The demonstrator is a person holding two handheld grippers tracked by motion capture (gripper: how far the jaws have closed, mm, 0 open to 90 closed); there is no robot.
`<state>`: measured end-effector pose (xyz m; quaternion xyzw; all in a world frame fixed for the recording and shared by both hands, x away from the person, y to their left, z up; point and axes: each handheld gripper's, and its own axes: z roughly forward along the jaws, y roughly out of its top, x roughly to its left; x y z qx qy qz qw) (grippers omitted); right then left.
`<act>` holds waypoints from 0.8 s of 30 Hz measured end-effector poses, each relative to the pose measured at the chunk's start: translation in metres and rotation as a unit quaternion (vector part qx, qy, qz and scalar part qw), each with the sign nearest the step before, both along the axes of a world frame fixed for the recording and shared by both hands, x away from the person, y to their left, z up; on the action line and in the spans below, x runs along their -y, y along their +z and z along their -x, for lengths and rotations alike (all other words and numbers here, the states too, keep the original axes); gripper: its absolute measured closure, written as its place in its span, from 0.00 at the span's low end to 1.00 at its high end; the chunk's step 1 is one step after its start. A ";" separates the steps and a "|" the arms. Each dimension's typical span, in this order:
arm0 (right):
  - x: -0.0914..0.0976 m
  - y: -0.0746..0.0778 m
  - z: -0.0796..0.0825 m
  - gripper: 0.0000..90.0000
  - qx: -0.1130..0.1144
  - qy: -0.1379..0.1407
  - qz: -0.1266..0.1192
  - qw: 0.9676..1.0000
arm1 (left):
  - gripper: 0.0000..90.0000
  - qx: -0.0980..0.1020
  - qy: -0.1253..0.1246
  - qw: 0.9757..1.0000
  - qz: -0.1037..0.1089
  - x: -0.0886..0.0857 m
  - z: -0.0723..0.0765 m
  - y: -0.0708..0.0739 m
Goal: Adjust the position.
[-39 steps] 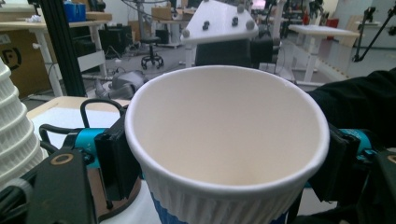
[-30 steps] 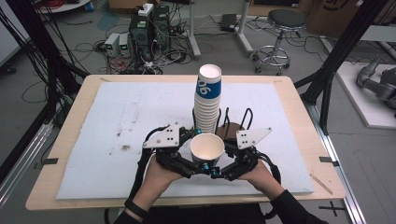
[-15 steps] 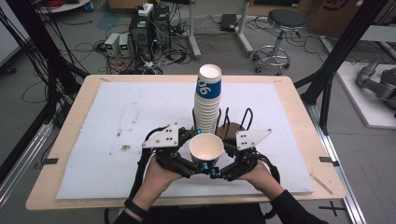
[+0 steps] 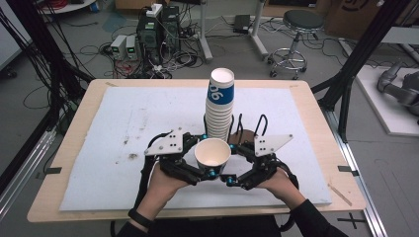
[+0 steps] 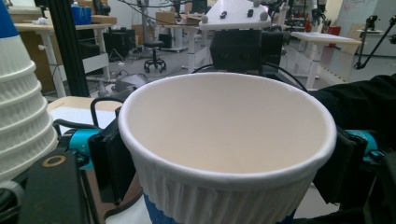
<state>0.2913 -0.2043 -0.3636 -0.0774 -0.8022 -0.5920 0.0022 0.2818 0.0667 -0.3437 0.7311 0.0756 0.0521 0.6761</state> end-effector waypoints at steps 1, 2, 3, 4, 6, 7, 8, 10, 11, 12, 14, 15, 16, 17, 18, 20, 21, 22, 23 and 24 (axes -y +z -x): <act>0.002 0.001 -0.001 0.22 0.000 -0.002 0.001 1.000 | 0.24 0.001 0.001 1.000 -0.002 -0.001 0.000 0.000; 0.002 0.001 -0.001 0.22 0.000 -0.002 0.001 1.000 | 0.24 0.001 0.002 1.000 -0.004 -0.002 0.000 0.000; 0.004 0.001 -0.001 0.21 -0.005 -0.003 0.001 1.000 | 0.24 0.001 0.002 1.000 -0.003 -0.002 -0.001 0.000; 0.004 0.001 -0.001 0.21 -0.005 -0.003 0.001 1.000 | 0.24 0.000 0.003 1.000 -0.002 -0.003 0.000 0.000; 0.006 0.002 -0.003 0.21 -0.002 -0.003 0.000 1.000 | 0.24 0.002 0.006 1.000 -0.002 -0.004 -0.001 0.000; 0.008 0.002 -0.003 0.21 -0.002 -0.005 -0.001 1.000 | 0.24 0.003 0.008 1.000 -0.004 -0.005 -0.001 0.001; 0.010 0.003 -0.003 0.21 -0.003 -0.008 -0.004 1.000 | 0.24 0.003 0.008 1.000 -0.004 -0.006 -0.001 0.000; 0.016 0.005 -0.005 0.20 0.001 -0.015 -0.008 1.000 | 0.24 0.002 0.010 1.000 -0.004 -0.007 -0.002 0.000; 0.016 0.005 -0.005 0.20 0.001 -0.015 -0.008 1.000 | 0.24 0.002 0.010 1.000 -0.004 -0.008 -0.002 0.000; 0.020 0.006 -0.005 0.20 0.003 -0.018 -0.011 1.000 | 0.24 0.001 0.010 1.000 -0.003 -0.008 -0.002 0.000; 0.022 0.007 -0.005 0.20 0.005 -0.022 -0.011 1.000 | 0.24 0.000 0.012 1.000 -0.003 -0.009 -0.003 -0.001; 0.024 0.008 -0.006 0.20 0.005 -0.024 -0.012 1.000 | 0.24 -0.001 0.011 1.000 -0.004 -0.010 -0.003 -0.001; 0.028 0.009 -0.006 0.20 0.007 -0.031 -0.014 0.999 | 0.24 0.000 0.011 1.000 -0.004 -0.010 -0.004 -0.002; 0.028 0.009 -0.006 0.20 0.007 -0.031 -0.014 0.999 | 0.24 0.001 0.014 1.000 -0.006 -0.011 -0.004 -0.002; 0.032 0.010 -0.007 0.20 0.008 -0.039 -0.016 0.999 | 0.24 0.001 0.014 1.000 -0.007 -0.011 -0.004 -0.002; 0.035 0.010 -0.007 0.20 0.009 -0.044 -0.016 0.999 | 0.24 0.001 0.018 1.000 -0.010 -0.013 -0.004 -0.003; 0.039 0.010 -0.008 0.20 0.010 -0.054 -0.016 0.998 | 0.24 0.003 0.019 1.000 -0.011 -0.013 -0.005 -0.003; 0.042 0.010 -0.009 0.20 0.012 -0.058 -0.017 0.998 | 0.24 0.001 0.020 1.000 -0.010 -0.015 -0.005 -0.003; 0.042 0.010 -0.009 0.20 0.012 -0.058 -0.017 0.998 | 0.24 0.001 0.020 1.000 -0.010 -0.015 -0.005 -0.003; 0.048 0.010 -0.010 0.20 0.012 -0.069 -0.021 0.997 | 0.24 0.002 0.021 1.000 -0.011 -0.016 -0.006 -0.003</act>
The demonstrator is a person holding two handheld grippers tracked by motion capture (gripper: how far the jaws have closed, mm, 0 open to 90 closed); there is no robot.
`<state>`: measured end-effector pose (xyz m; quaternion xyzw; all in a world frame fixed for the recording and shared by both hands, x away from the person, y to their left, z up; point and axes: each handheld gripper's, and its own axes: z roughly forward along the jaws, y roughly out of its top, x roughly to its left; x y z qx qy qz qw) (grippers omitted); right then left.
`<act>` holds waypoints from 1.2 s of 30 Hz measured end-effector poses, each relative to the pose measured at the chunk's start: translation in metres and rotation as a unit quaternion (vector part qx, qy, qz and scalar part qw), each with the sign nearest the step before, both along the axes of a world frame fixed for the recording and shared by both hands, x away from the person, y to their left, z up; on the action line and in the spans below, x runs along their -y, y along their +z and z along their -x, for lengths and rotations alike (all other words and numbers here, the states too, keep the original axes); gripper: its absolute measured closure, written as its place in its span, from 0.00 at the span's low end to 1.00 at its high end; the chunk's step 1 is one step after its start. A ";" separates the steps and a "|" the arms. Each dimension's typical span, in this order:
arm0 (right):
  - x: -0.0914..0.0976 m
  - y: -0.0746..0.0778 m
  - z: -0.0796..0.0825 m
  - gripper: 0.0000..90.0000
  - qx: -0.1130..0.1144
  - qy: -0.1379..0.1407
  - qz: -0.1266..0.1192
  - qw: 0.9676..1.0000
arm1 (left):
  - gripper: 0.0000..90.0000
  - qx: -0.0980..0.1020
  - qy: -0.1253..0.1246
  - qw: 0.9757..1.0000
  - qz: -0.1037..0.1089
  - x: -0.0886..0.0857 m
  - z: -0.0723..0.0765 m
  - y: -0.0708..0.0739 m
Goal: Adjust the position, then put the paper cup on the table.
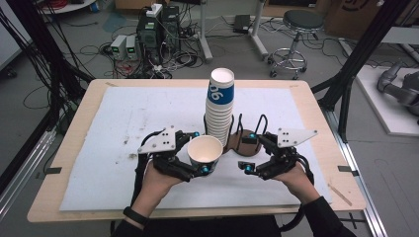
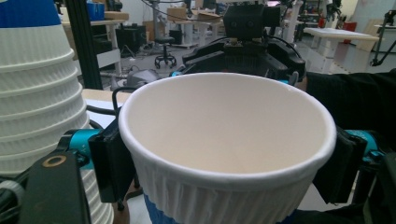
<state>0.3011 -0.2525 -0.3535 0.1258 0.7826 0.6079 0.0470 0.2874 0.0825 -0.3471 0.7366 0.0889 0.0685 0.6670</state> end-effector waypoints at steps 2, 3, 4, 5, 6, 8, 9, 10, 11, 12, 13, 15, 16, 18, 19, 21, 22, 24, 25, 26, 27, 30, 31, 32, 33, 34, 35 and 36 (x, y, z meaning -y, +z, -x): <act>0.003 0.000 -0.001 0.20 0.001 -0.006 -0.001 1.000 | 0.24 0.000 0.001 1.000 0.002 -0.001 0.000 0.000; 0.008 0.000 -0.003 0.20 -0.003 -0.014 -0.007 1.000 | 0.24 0.002 0.001 1.000 -0.002 -0.002 -0.001 0.000; 0.010 0.001 -0.003 0.20 -0.002 -0.020 -0.011 1.000 | 0.24 0.002 0.001 1.000 -0.002 -0.002 -0.001 0.000; 0.010 0.001 -0.003 0.20 -0.002 -0.020 -0.011 1.000 | 0.24 0.002 0.001 1.000 -0.002 -0.003 -0.001 0.000; 0.012 0.001 -0.004 0.20 -0.002 -0.022 -0.012 1.000 | 0.24 0.003 0.002 1.000 -0.003 -0.003 -0.001 0.001; 0.014 0.003 -0.005 0.20 -0.002 -0.032 -0.018 0.999 | 0.24 0.003 0.002 1.000 -0.005 -0.006 -0.002 0.000; 0.014 0.003 -0.005 0.20 -0.002 -0.032 -0.018 0.999 | 0.24 0.003 0.002 1.000 -0.005 -0.006 -0.002 0.000; 0.014 0.004 -0.006 0.20 -0.002 -0.034 -0.020 0.999 | 0.24 0.003 0.003 1.000 -0.003 -0.006 -0.002 0.000; 0.014 0.004 -0.006 0.20 -0.002 -0.034 -0.020 0.999 | 0.24 0.003 0.004 1.000 -0.004 -0.008 -0.002 0.000; 0.015 0.004 -0.007 0.20 -0.001 -0.034 -0.024 0.999 | 0.24 0.002 0.005 1.000 -0.002 -0.008 -0.002 0.000; 0.015 0.004 -0.007 0.20 -0.001 -0.034 -0.024 0.999 | 0.24 0.002 0.005 1.000 -0.003 -0.009 -0.002 0.000; 0.016 0.005 -0.006 0.20 0.001 -0.035 -0.025 0.999 | 0.24 0.003 0.007 1.000 0.000 -0.010 -0.001 0.001; 0.016 0.005 -0.006 0.20 -0.001 -0.036 -0.024 0.999 | 0.24 0.003 0.006 1.000 0.002 -0.010 -0.001 0.001; 0.017 0.005 -0.006 0.20 -0.003 -0.035 -0.023 0.999 | 0.24 0.005 0.005 1.000 0.001 -0.009 -0.001 0.002; 0.018 0.005 -0.006 0.20 0.000 -0.036 -0.024 0.999 | 0.24 0.005 0.005 1.000 0.002 -0.008 -0.002 0.002; 0.019 0.005 -0.006 0.20 0.005 -0.042 -0.022 0.999 | 0.24 0.003 0.002 1.000 0.002 -0.007 -0.002 0.002; 0.019 0.006 -0.005 0.20 0.008 -0.044 -0.022 0.999 | 0.24 0.005 0.000 1.000 -0.001 -0.007 -0.003 0.003; 0.021 0.007 -0.004 0.20 0.009 -0.045 -0.024 0.999 | 0.24 0.004 -0.001 1.000 -0.002 -0.005 -0.003 0.002; 0.022 0.008 -0.004 0.20 0.011 -0.048 -0.024 0.999 | 0.24 0.004 -0.003 1.000 -0.003 -0.005 -0.003 0.002; 0.024 0.009 -0.003 0.20 0.011 -0.050 -0.026 0.998 | 0.24 0.004 -0.004 1.000 -0.001 -0.004 -0.003 0.002; 0.024 0.009 -0.003 0.20 0.011 -0.050 -0.026 0.998 | 0.24 0.002 -0.004 1.000 0.002 -0.004 -0.003 0.002; 0.026 0.009 -0.002 0.20 0.015 -0.052 -0.026 0.998 | 0.24 0.003 -0.006 1.000 -0.001 -0.002 -0.004 0.003; 0.027 0.009 -0.002 0.20 0.017 -0.054 -0.025 0.998 | 0.24 0.003 -0.007 1.000 0.001 -0.001 -0.004 0.003; 0.028 0.009 -0.001 0.20 0.014 -0.055 -0.027 0.998 | 0.24 0.004 -0.007 1.000 0.001 -0.001 -0.004 0.004; 0.029 0.009 -0.001 0.20 0.017 -0.057 -0.026 0.998 | 0.24 0.004 -0.009 1.000 0.002 0.000 -0.004 0.004; 0.029 0.009 0.000 0.20 0.019 -0.058 -0.027 0.998 | 0.24 0.005 -0.008 1.000 0.000 0.000 -0.004 0.004; 0.030 0.009 0.000 0.20 0.018 -0.059 -0.027 0.998 | 0.24 0.004 -0.008 1.000 0.001 0.001 -0.003 0.004; 0.031 0.009 -0.001 0.20 0.020 -0.059 -0.028 0.998 | 0.24 0.004 -0.008 1.000 -0.001 0.001 -0.003 0.004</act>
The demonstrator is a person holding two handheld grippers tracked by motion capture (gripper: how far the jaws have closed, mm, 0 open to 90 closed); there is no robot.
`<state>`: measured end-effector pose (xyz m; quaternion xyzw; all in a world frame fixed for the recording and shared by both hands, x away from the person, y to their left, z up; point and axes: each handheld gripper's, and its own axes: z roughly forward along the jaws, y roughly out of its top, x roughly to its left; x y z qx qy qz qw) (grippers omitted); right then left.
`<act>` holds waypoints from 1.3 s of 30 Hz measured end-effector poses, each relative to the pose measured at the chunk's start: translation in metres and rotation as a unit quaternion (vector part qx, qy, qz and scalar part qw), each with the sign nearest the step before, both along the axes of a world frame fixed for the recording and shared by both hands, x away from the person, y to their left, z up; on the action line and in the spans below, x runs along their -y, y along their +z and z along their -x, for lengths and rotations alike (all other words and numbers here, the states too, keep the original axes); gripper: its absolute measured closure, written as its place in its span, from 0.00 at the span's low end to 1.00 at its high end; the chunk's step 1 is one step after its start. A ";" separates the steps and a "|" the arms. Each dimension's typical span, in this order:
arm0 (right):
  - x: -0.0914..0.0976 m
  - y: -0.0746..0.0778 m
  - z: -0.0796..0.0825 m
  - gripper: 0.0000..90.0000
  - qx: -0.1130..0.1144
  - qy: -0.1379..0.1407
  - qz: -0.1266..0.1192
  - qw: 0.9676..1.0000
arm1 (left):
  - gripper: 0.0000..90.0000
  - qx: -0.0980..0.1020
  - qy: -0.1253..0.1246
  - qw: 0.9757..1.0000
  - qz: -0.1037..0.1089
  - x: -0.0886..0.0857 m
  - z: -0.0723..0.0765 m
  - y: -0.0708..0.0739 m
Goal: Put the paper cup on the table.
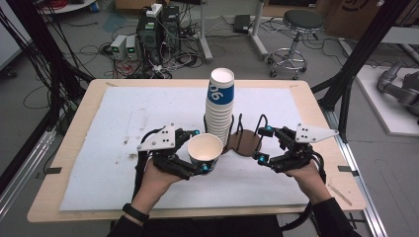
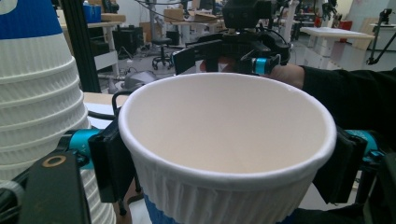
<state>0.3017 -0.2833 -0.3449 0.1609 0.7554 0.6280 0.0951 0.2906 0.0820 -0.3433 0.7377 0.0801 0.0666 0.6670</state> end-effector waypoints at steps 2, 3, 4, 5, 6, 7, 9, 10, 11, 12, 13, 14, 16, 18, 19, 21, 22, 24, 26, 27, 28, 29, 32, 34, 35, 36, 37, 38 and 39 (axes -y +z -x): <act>0.001 0.000 0.000 0.20 -0.003 -0.001 -0.001 1.000 | 0.24 0.001 0.002 1.000 -0.002 0.000 0.001 0.000; 0.001 0.000 -0.001 0.20 0.000 0.000 -0.001 1.000 | 0.24 -0.001 0.003 1.000 0.001 0.000 0.001 0.000; 0.001 0.000 -0.001 0.20 0.000 0.000 -0.001 1.000 | 0.24 -0.001 0.004 1.000 0.001 0.000 0.002 0.001; 0.001 -0.001 0.000 0.20 -0.002 0.001 -0.002 1.000 | 0.24 0.002 0.005 1.000 0.000 0.000 0.002 0.001; 0.001 -0.001 0.000 0.20 -0.001 0.000 -0.001 1.000 | 0.24 0.000 0.005 1.000 0.002 0.001 0.003 0.002; 0.002 -0.002 0.000 0.20 0.000 -0.001 0.000 1.000 | 0.24 0.002 0.005 1.000 -0.001 0.001 0.003 0.002; 0.003 -0.003 0.000 0.20 0.000 -0.002 -0.002 1.000 | 0.24 0.003 0.005 1.000 -0.002 0.003 0.003 0.002; 0.003 -0.003 0.000 0.20 0.000 -0.002 -0.002 1.000 | 0.24 0.001 0.006 1.000 -0.002 0.004 0.003 0.002; 0.005 -0.002 -0.001 0.20 0.000 -0.003 -0.004 1.000 | 0.24 0.002 0.006 1.000 -0.004 0.004 0.003 0.002; 0.005 -0.002 -0.001 0.20 0.000 -0.003 -0.004 1.000 | 0.24 0.001 0.006 1.000 -0.005 0.004 0.003 0.002; 0.005 -0.002 -0.001 0.20 -0.001 -0.004 -0.004 1.000 | 0.24 -0.001 0.007 1.000 -0.005 0.005 0.003 0.002; 0.005 -0.002 -0.001 0.20 -0.001 -0.004 -0.004 1.000 | 0.24 -0.001 0.007 1.000 -0.004 0.005 0.003 0.002; 0.005 -0.002 -0.001 0.20 0.002 -0.005 -0.003 1.000 | 0.24 0.001 0.010 1.000 -0.005 0.004 0.004 0.002; 0.005 -0.002 -0.001 0.20 0.000 -0.005 -0.005 1.000 | 0.24 0.001 0.012 1.000 -0.003 0.002 0.004 0.004; 0.005 -0.002 -0.001 0.20 0.001 -0.006 -0.005 1.000 | 0.24 0.002 0.013 1.000 -0.002 0.002 0.004 0.004; 0.005 -0.002 -0.002 0.20 0.000 -0.006 -0.004 1.000 | 0.24 0.003 0.016 1.000 -0.003 0.000 0.005 0.006; 0.005 -0.002 -0.002 0.20 0.001 -0.007 -0.003 1.000 | 0.24 0.003 0.019 1.000 0.000 -0.001 0.005 0.006; 0.005 -0.002 -0.002 0.20 0.002 -0.008 -0.003 1.000 | 0.24 0.006 0.023 1.000 0.000 -0.005 0.004 0.008; 0.004 -0.003 -0.003 0.20 0.005 -0.008 -0.003 1.000 | 0.24 0.006 0.030 1.000 0.003 -0.008 0.004 0.010; 0.004 -0.003 -0.003 0.20 0.002 -0.009 0.000 1.000 | 0.24 0.008 0.033 0.999 0.003 -0.010 0.003 0.011; 0.004 -0.003 -0.003 0.20 0.001 -0.008 0.001 1.000 | 0.24 0.007 0.036 0.999 0.003 -0.011 0.003 0.012; 0.004 -0.003 -0.003 0.20 0.001 -0.009 0.001 1.000 | 0.24 0.010 0.038 0.999 0.001 -0.013 0.002 0.013; 0.003 -0.003 -0.003 0.20 0.003 -0.011 0.009 1.000 | 0.24 0.014 0.054 0.998 0.001 -0.022 0.000 0.017; 0.003 -0.003 -0.004 0.20 0.005 -0.012 0.010 1.000 | 0.24 0.015 0.060 0.998 0.001 -0.024 -0.001 0.018; 0.004 -0.002 -0.004 0.20 0.008 -0.012 0.007 1.000 | 0.24 0.016 0.064 0.998 0.000 -0.026 -0.001 0.018; 0.004 -0.002 -0.004 0.20 0.007 -0.012 0.007 1.000 | 0.24 0.017 0.068 0.998 -0.003 -0.028 -0.002 0.019; 0.004 -0.002 -0.004 0.20 0.007 -0.012 0.007 1.000 | 0.24 0.018 0.074 0.997 -0.005 -0.030 -0.003 0.019; 0.005 -0.002 -0.004 0.20 0.007 -0.015 0.006 1.000 | 0.24 0.020 0.079 0.997 -0.008 -0.032 -0.003 0.019; 0.005 -0.002 -0.004 0.20 0.007 -0.015 0.006 1.000 | 0.24 0.022 0.085 0.996 -0.009 -0.034 -0.004 0.019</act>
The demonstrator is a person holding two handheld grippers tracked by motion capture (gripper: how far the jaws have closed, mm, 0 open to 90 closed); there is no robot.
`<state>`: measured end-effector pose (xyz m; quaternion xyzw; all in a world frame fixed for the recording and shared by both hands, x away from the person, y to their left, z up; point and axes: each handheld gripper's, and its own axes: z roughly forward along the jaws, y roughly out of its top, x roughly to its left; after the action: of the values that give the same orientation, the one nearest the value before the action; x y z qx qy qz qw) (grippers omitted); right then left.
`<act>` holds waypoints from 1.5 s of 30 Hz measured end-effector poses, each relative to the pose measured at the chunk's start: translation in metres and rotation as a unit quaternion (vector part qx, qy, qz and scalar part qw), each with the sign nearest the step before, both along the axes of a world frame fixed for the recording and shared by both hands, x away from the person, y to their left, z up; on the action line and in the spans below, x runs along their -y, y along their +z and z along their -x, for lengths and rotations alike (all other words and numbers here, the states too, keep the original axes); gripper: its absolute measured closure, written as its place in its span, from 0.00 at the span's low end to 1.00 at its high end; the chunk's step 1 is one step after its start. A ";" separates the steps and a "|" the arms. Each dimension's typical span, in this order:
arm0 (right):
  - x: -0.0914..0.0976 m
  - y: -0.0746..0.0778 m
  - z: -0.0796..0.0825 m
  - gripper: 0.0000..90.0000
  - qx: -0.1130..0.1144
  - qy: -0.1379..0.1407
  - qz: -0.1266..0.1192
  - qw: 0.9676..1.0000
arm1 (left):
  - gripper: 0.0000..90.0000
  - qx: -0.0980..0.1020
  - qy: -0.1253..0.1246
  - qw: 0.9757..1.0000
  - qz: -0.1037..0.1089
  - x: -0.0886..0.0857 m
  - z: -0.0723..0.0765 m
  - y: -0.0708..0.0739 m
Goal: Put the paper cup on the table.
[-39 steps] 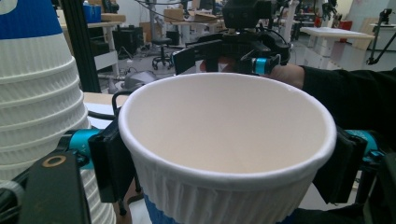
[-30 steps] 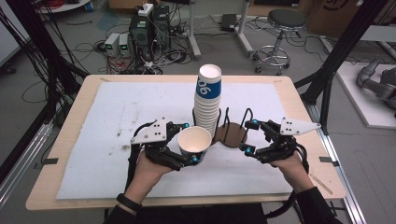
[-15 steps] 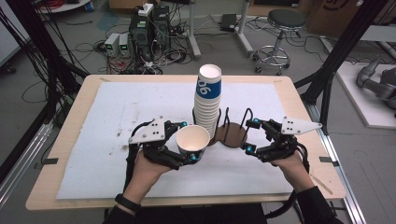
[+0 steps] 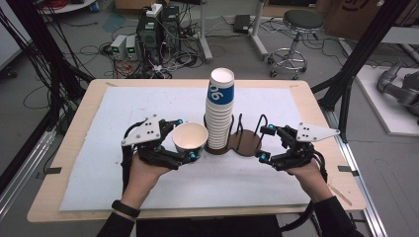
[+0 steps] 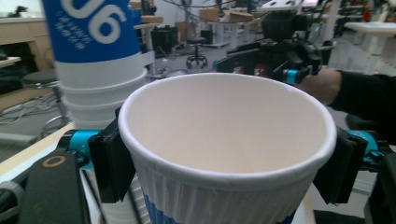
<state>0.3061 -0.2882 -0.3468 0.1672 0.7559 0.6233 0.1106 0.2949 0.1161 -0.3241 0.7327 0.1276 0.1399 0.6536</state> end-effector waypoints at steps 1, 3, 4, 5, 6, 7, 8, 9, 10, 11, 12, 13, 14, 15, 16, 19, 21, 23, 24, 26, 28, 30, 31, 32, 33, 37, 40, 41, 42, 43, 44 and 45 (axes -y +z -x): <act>0.000 0.000 0.000 0.20 -0.004 -0.001 -0.001 1.000 | 0.24 0.001 0.006 1.000 -0.001 -0.003 -0.001 0.000; 0.001 0.000 0.000 0.20 -0.002 -0.006 -0.002 1.000 | 0.24 0.003 0.019 1.000 -0.003 -0.008 -0.003 0.000; 0.001 0.000 -0.001 0.20 -0.002 -0.010 -0.003 1.000 | 0.24 0.002 0.025 1.000 -0.004 -0.011 -0.004 0.000; 0.002 0.000 -0.001 0.20 0.001 -0.012 -0.003 1.000 | 0.24 0.003 0.032 0.999 -0.003 -0.014 -0.005 0.000; 0.003 0.001 -0.001 0.20 -0.001 -0.014 -0.004 1.000 | 0.24 0.001 0.039 0.999 0.000 -0.016 -0.006 0.000; 0.003 0.001 -0.001 0.20 -0.001 -0.014 -0.004 1.000 | 0.24 0.000 0.044 0.999 0.003 -0.019 -0.007 0.000; 0.004 0.001 -0.001 0.20 -0.002 -0.015 -0.007 1.000 | 0.24 0.002 0.050 0.999 0.004 -0.022 -0.008 0.000; 0.004 0.001 -0.002 0.20 -0.001 -0.015 -0.008 1.000 | 0.24 0.004 0.057 0.998 0.003 -0.024 -0.009 0.001; 0.005 0.001 -0.002 0.20 -0.001 -0.018 -0.008 1.000 | 0.24 0.003 0.066 0.998 0.002 -0.027 -0.010 0.001; 0.006 0.001 -0.002 0.20 -0.003 -0.020 -0.010 1.000 | 0.24 0.003 0.073 0.997 0.003 -0.029 -0.011 0.001; 0.006 0.001 -0.002 0.20 -0.003 -0.020 -0.010 1.000 | 0.24 0.003 0.078 0.997 0.002 -0.032 -0.013 0.001; 0.006 0.001 -0.003 0.20 -0.001 -0.021 -0.010 1.000 | 0.24 0.004 0.087 0.996 0.000 -0.034 -0.014 0.000; 0.007 0.001 -0.003 0.20 -0.003 -0.021 -0.010 1.000 | 0.24 0.003 0.093 0.996 0.000 -0.037 -0.015 0.000; 0.007 0.001 -0.003 0.20 -0.004 -0.023 -0.009 1.000 | 0.24 0.003 0.097 0.995 -0.001 -0.039 -0.016 0.000; 0.007 0.001 -0.003 0.20 -0.004 -0.025 -0.008 1.000 | 0.24 0.003 0.106 0.994 0.000 -0.042 -0.017 -0.001; 0.008 0.001 -0.004 0.20 -0.004 -0.025 -0.008 1.000 | 0.24 -0.002 0.124 0.992 0.007 -0.049 -0.020 -0.003; 0.009 0.001 -0.004 0.20 -0.005 -0.027 -0.010 1.000 | 0.24 -0.003 0.133 0.991 0.010 -0.054 -0.021 -0.005; 0.010 0.001 -0.004 0.20 -0.007 -0.028 -0.011 1.000 | 0.24 -0.006 0.144 0.989 0.009 -0.057 -0.022 -0.007; 0.011 0.001 -0.004 0.20 -0.006 -0.029 -0.011 1.000 | 0.24 -0.007 0.149 0.989 0.009 -0.059 -0.023 -0.008; 0.011 0.001 -0.005 0.20 -0.006 -0.030 -0.011 0.999 | 0.24 -0.006 0.160 0.987 0.009 -0.062 -0.025 -0.009; 0.011 0.001 -0.005 0.20 -0.007 -0.031 -0.011 0.999 | 0.24 -0.003 0.172 0.985 0.004 -0.064 -0.026 -0.009; 0.011 0.001 -0.005 0.20 -0.004 -0.034 -0.011 0.999 | 0.24 -0.004 0.182 0.983 0.001 -0.067 -0.029 -0.010; 0.012 0.001 -0.005 0.20 -0.006 -0.034 -0.011 0.999 | 0.24 -0.005 0.188 0.982 0.001 -0.069 -0.030 -0.011; 0.012 0.001 -0.005 0.20 -0.007 -0.034 -0.011 0.999 | 0.24 -0.004 0.195 0.981 -0.001 -0.071 -0.032 -0.012; 0.012 0.001 -0.005 0.20 -0.007 -0.035 -0.011 0.999 | 0.24 -0.006 0.200 0.980 -0.001 -0.073 -0.033 -0.012; 0.013 0.001 -0.005 0.20 -0.005 -0.036 -0.010 0.999 | 0.24 -0.007 0.227 0.974 0.006 -0.081 -0.038 -0.015; 0.013 0.001 -0.005 0.20 -0.007 -0.035 -0.012 0.999 | 0.24 -0.006 0.246 0.969 0.011 -0.085 -0.042 -0.018; 0.013 0.001 -0.005 0.20 -0.006 -0.038 -0.011 0.999 | 0.24 -0.006 0.250 0.968 0.012 -0.086 -0.043 -0.018; 0.013 0.001 -0.005 0.20 -0.005 -0.038 -0.011 0.999 | 0.24 -0.005 0.256 0.967 0.013 -0.087 -0.044 -0.019; 0.013 0.001 -0.006 0.20 -0.002 -0.039 -0.011 0.999 | 0.24 -0.005 0.259 0.966 0.013 -0.088 -0.045 -0.020; 0.013 0.001 -0.006 0.20 -0.002 -0.040 -0.010 0.999 | 0.24 -0.005 0.263 0.965 0.014 -0.088 -0.047 -0.021; 0.013 0.001 -0.005 0.20 -0.007 -0.039 -0.011 0.999 | 0.24 -0.006 0.265 0.964 0.018 -0.089 -0.048 -0.022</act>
<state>0.3115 -0.3012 -0.3461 0.2016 0.7429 0.6254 0.1278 0.3433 0.2052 -0.3457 0.6618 0.3236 0.3014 0.6054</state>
